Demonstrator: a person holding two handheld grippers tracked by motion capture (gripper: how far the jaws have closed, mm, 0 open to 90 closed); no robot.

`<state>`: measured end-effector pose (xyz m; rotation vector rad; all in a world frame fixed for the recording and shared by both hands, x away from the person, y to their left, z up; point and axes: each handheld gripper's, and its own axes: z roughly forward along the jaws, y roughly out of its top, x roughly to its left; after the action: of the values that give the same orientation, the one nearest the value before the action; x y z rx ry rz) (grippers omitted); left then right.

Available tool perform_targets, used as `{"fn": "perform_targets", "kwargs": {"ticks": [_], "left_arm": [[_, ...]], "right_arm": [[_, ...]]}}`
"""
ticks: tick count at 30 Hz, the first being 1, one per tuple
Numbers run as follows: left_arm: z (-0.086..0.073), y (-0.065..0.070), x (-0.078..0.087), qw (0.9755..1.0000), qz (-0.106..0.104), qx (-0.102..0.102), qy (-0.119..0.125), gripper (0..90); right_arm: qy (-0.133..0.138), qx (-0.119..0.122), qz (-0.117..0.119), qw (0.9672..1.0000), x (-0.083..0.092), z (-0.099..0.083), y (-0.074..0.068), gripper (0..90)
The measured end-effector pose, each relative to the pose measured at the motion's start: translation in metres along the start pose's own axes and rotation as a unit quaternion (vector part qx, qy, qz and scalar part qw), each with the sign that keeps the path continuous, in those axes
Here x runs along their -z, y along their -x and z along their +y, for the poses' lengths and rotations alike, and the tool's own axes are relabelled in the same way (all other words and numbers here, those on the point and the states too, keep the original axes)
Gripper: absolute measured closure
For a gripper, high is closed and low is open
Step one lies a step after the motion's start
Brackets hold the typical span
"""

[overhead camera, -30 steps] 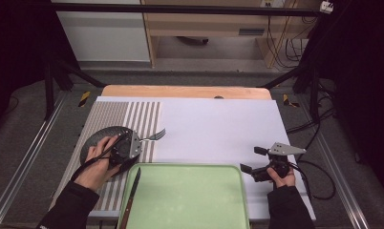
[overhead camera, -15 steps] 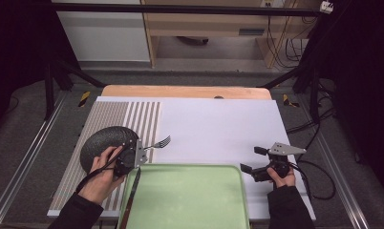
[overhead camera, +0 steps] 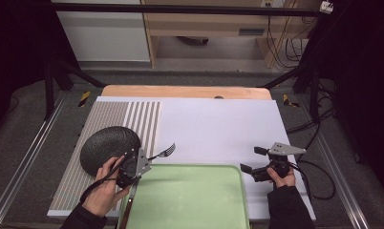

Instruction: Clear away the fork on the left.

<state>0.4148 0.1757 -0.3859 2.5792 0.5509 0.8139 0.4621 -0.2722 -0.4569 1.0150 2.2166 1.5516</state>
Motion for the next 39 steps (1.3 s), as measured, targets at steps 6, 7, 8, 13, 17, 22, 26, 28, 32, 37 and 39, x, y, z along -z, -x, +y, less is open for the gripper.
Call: {"fn": "perform_targets", "kwargs": {"ticks": [6,7,8,13,17,22,26,28,32,37,39], "left_arm": [[-0.001,0.008,0.005,0.9991,-0.019,0.039,0.001,76.7],[-0.001,0.010,0.005,0.9989,-0.022,0.041,0.000,76.7],[-0.001,0.012,0.006,0.9987,-0.024,0.045,0.000,76.8],[0.001,0.021,0.009,0.9975,-0.043,0.057,0.004,76.7],[0.003,0.029,0.012,0.9968,-0.049,0.062,0.000,76.7],[0.005,0.037,0.014,0.9964,-0.051,0.067,-0.008,76.7],[0.005,0.043,0.013,0.9957,-0.056,0.070,-0.021,76.7],[0.004,0.046,0.012,0.9955,-0.058,0.070,-0.026,76.7],[0.003,0.050,0.010,0.9945,-0.067,0.076,-0.026,76.7],[0.002,0.055,0.010,0.9930,-0.075,0.085,-0.031,76.7],[0.003,0.057,0.011,0.9929,-0.077,0.084,-0.034,76.7]], "right_arm": [[-0.001,0.000,0.000,1.0000,0.000,0.000,0.000,0.5],[-0.001,0.000,-0.001,1.0000,0.000,0.000,0.000,0.5],[-0.002,0.000,0.000,1.0000,0.000,0.000,0.000,0.5],[0.000,0.000,0.000,1.0000,0.000,0.000,0.000,0.5],[0.000,0.000,0.000,1.0000,0.000,0.000,0.000,0.5],[-0.001,0.000,0.000,1.0000,0.000,0.000,0.000,0.5],[-0.001,0.001,-0.001,1.0000,0.000,0.000,0.000,0.5],[-0.001,0.000,-0.001,1.0000,0.000,0.000,0.000,0.5],[-0.001,0.000,-0.001,1.0000,0.000,0.000,0.000,0.5],[-0.001,0.001,-0.002,1.0000,0.000,0.000,0.000,0.5],[-0.001,0.000,-0.001,1.0000,0.000,0.000,0.000,0.5]]}}
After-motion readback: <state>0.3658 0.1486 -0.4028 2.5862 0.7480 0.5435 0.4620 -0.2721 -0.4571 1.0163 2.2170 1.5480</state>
